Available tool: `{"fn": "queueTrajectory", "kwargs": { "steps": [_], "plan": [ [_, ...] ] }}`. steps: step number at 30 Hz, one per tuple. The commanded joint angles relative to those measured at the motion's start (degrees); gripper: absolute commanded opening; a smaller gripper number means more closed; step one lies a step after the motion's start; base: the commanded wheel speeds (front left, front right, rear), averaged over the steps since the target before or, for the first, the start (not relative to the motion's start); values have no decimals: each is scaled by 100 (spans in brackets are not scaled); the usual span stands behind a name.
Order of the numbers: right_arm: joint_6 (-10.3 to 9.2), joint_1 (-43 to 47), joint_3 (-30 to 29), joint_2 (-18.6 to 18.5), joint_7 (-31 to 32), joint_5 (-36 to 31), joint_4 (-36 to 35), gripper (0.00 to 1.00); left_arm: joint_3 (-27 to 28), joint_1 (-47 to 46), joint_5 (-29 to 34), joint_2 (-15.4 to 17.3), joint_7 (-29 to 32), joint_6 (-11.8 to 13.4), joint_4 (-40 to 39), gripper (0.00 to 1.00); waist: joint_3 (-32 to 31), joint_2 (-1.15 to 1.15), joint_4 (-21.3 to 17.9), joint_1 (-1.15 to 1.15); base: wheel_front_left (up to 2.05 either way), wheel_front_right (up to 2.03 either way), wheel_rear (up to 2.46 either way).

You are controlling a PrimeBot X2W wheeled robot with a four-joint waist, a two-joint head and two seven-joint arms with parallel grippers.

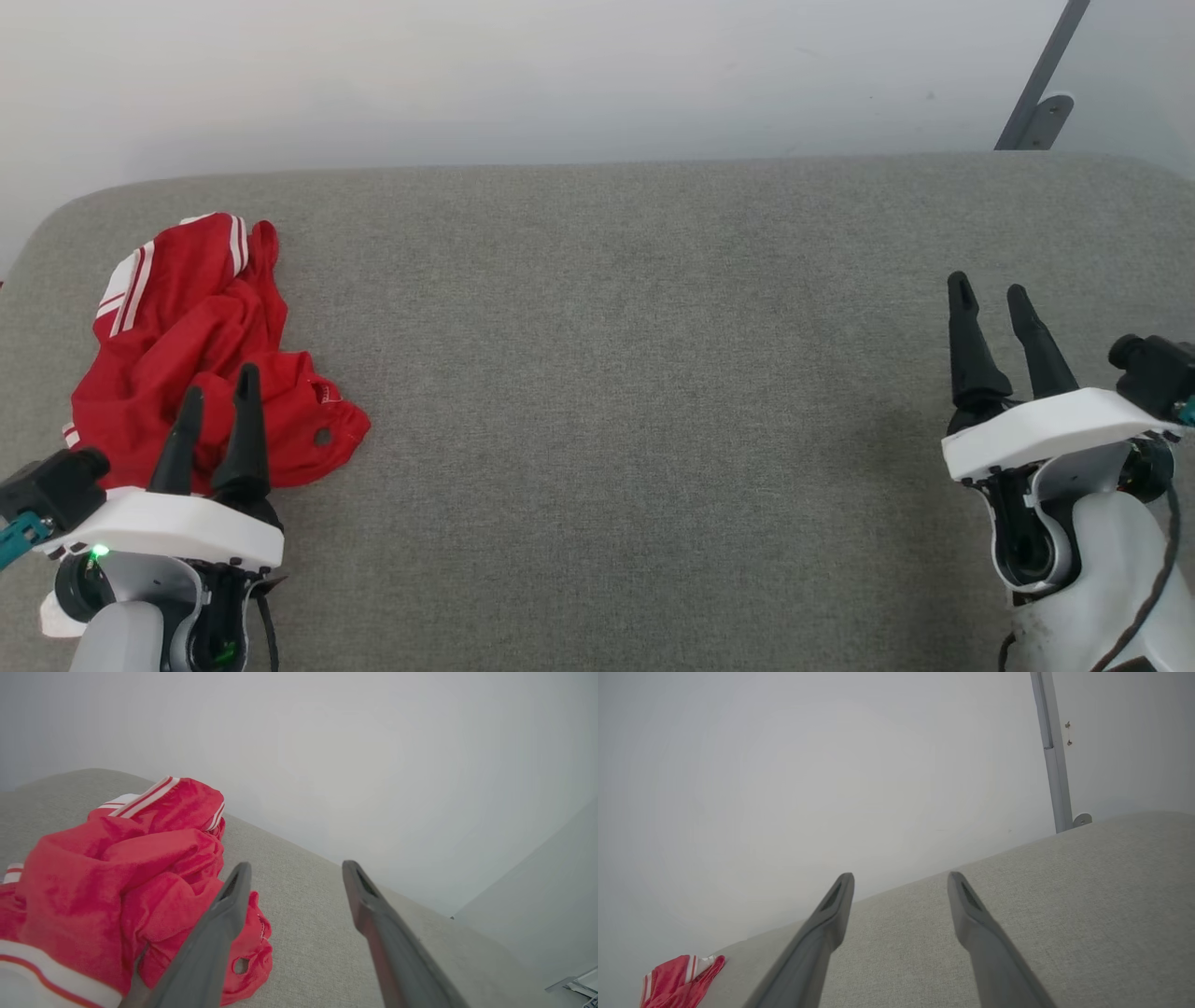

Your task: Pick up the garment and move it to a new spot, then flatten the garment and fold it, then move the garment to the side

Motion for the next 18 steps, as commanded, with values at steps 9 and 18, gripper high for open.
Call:
{"fn": "queueTrajectory", "kwargs": {
  "steps": [9, 18],
  "plan": [
    [2, -141, -80, 71, -195, -804, -16, 100, 7, -80, 561, 114, -185, -50, 98, 100, 68, 0, 5, 0, 0, 0, 0],
    [2, -237, -162, 108, -333, -1398, 147, 100, -152, -153, 822, 189, -329, -58, 360, 100, 127, 0, 34, 0, 0, 0, 0]
  ]
}}
